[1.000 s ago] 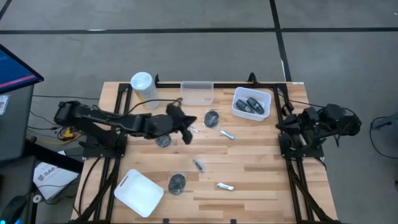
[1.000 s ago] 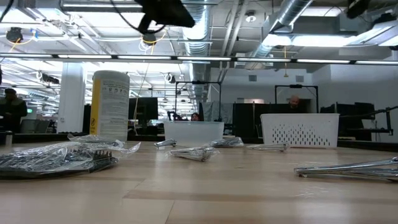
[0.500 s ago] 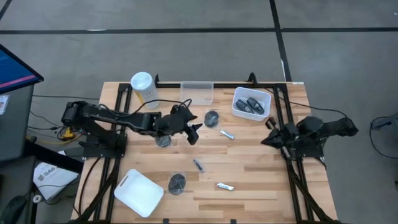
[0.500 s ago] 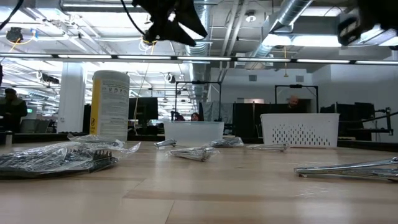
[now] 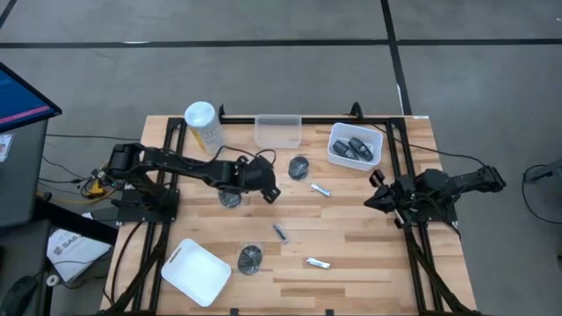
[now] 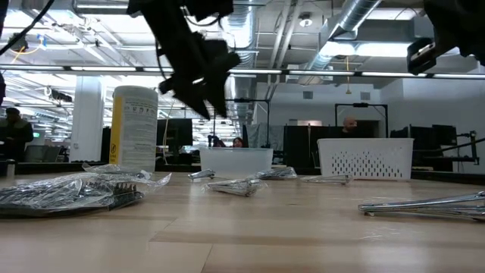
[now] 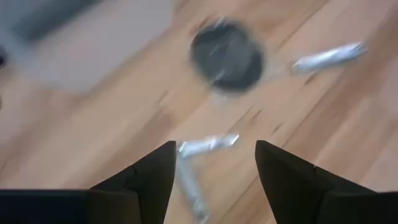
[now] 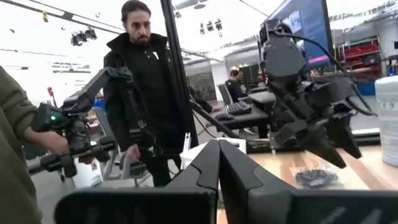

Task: Pick & Place Travel size toiletries
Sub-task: Put the silver nail cutter into the transparent bin

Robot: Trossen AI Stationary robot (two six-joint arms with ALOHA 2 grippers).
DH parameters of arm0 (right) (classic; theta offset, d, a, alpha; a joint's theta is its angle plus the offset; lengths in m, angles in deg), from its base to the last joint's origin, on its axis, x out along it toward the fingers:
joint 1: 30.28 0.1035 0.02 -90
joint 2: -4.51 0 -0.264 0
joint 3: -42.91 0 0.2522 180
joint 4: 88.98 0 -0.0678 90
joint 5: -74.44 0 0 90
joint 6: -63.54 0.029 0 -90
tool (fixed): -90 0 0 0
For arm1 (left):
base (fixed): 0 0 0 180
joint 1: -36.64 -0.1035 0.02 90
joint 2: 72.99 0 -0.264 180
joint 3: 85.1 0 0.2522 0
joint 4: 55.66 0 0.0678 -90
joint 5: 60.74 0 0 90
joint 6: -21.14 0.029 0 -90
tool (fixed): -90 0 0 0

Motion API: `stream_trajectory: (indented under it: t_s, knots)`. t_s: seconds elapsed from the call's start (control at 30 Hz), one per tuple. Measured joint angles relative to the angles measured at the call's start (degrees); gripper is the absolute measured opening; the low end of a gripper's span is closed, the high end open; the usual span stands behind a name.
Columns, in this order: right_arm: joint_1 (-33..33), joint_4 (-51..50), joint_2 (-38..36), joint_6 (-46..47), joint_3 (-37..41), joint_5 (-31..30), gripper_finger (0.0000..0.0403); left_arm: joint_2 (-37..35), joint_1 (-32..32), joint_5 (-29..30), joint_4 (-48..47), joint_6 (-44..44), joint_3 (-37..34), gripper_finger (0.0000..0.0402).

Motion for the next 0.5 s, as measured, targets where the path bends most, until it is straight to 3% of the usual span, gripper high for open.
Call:
stream_trajectory:
  t_s: [0.1,0.3,0.5]
  knots:
    - [-0.07,-0.29,0.00,1.54,0.00,-0.06,0.0000,-0.02,-0.66,-0.30,-2.53,-4.20,0.00,0.0211]
    - [-0.07,-0.17,0.00,1.65,0.00,-0.33,0.0000,2.24,-3.56,-4.92,-2.89,-4.28,-0.02,0.0212]
    - [-0.07,-0.18,0.00,1.62,0.00,-0.46,0.0000,6.68,-5.06,-5.41,-2.59,-4.27,-0.02,0.0214]
